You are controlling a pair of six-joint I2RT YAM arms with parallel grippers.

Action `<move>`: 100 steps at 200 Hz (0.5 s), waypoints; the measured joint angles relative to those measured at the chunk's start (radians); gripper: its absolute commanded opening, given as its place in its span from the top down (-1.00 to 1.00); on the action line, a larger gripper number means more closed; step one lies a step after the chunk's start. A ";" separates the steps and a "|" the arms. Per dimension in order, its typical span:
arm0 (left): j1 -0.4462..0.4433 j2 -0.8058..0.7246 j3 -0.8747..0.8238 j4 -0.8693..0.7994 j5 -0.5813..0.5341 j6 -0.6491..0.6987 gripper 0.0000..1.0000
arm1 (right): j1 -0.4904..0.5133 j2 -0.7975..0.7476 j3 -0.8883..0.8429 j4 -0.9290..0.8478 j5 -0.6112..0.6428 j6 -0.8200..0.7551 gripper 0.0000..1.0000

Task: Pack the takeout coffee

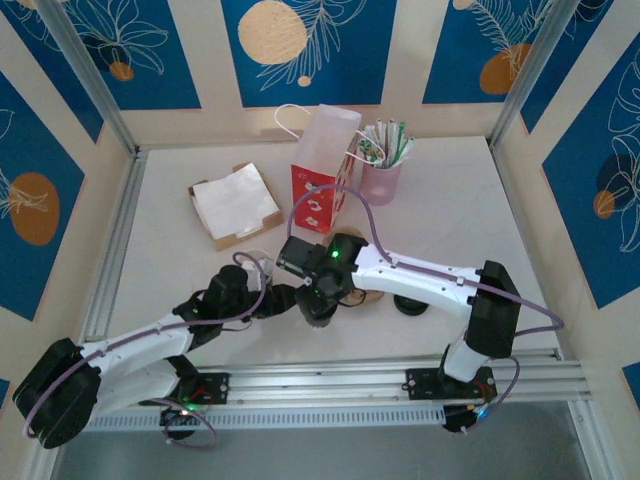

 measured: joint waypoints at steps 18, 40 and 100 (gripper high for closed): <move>0.000 0.000 0.000 0.000 0.000 0.000 0.08 | -0.015 0.000 0.001 0.001 -0.010 0.000 -0.06; 0.000 -0.001 0.000 -0.003 0.000 0.000 0.02 | -0.027 0.000 0.001 0.003 -0.017 -0.001 -0.05; -0.002 -0.064 0.072 -0.171 -0.013 0.025 -0.66 | -0.035 -0.036 0.036 -0.015 -0.011 -0.007 -0.39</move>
